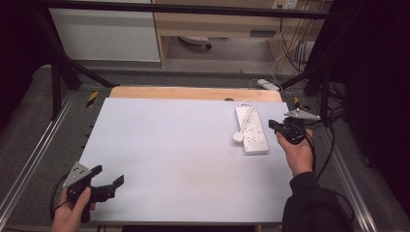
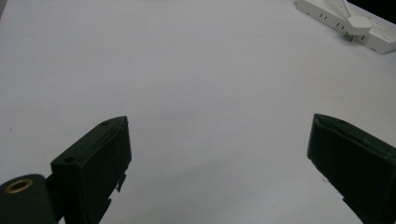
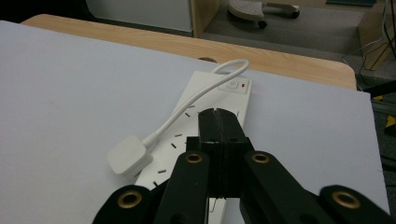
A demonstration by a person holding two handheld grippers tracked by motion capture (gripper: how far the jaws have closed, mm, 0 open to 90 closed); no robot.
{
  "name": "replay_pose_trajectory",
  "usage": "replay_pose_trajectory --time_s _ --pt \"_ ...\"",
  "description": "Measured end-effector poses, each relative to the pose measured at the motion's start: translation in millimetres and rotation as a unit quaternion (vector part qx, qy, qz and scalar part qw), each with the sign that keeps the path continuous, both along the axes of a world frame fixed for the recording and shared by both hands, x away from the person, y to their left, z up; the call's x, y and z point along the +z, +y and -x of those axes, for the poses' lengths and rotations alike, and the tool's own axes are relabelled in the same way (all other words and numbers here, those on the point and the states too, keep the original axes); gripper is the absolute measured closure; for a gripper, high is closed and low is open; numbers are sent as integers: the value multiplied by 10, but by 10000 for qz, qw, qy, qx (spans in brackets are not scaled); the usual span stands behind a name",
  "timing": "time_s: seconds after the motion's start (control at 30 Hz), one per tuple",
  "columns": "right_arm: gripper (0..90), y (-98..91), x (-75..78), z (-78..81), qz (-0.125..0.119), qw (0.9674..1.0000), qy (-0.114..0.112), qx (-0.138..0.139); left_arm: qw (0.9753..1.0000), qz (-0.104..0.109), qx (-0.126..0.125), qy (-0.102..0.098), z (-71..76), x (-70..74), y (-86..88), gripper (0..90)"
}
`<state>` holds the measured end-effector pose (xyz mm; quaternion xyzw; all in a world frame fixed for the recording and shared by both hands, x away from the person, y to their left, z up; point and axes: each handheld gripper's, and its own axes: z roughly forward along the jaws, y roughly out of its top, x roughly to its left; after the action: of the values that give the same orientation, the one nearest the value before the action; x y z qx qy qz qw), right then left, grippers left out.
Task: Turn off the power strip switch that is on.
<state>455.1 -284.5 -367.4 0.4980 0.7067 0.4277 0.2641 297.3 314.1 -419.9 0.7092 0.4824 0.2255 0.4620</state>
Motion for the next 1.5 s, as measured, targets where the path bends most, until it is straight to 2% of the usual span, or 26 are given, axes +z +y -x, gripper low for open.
replay_pose_trajectory --time_s 0.3,0.67,0.83,1.1,1.33,1.5 --pt "900 -53 -39 -114 -155 9997 49 -184 10000 8 12 -3 -1 -4 -2 65" --pt "900 -30 -22 -192 -124 9997 34 -197 10000 -17 10 7 -4 -5 -1 65" --pt "900 1 -31 -263 -78 9995 -14 -292 10000 -26 3 20 -5 -8 -3 65" --pt "900 72 -116 -396 -114 9993 48 -350 10000 -19 9 46 -6 -13 -6 65" --pt "900 139 -172 -484 -42 9993 98 -371 10000 -16 3 44 -8 -15 -7 65" --pt "900 168 -176 -497 -160 9991 24 -392 10000 -46 -20 58 -13 -19 -14 65"
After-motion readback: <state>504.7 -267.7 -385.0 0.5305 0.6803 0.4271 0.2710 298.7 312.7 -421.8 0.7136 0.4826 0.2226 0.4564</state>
